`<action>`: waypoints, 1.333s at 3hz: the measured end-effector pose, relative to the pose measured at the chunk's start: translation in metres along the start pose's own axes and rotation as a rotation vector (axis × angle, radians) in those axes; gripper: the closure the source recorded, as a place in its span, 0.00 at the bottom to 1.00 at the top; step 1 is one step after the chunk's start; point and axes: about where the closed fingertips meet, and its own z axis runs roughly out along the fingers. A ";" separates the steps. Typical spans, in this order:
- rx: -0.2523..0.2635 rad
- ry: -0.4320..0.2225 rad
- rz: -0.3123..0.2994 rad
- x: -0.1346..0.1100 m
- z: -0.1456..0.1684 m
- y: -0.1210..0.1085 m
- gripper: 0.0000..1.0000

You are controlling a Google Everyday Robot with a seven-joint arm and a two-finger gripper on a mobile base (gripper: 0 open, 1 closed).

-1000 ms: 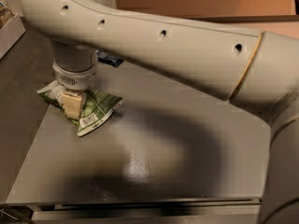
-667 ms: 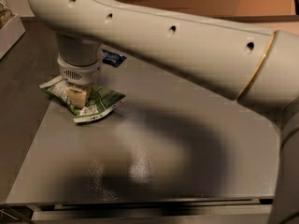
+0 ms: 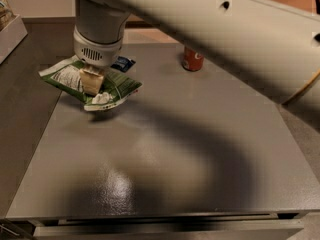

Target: Pick green jalapeno chip bag

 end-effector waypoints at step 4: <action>0.068 -0.172 -0.170 0.007 -0.125 -0.022 1.00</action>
Offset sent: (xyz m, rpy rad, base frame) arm 0.0023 -0.0528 0.1098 0.1107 -0.1257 0.1432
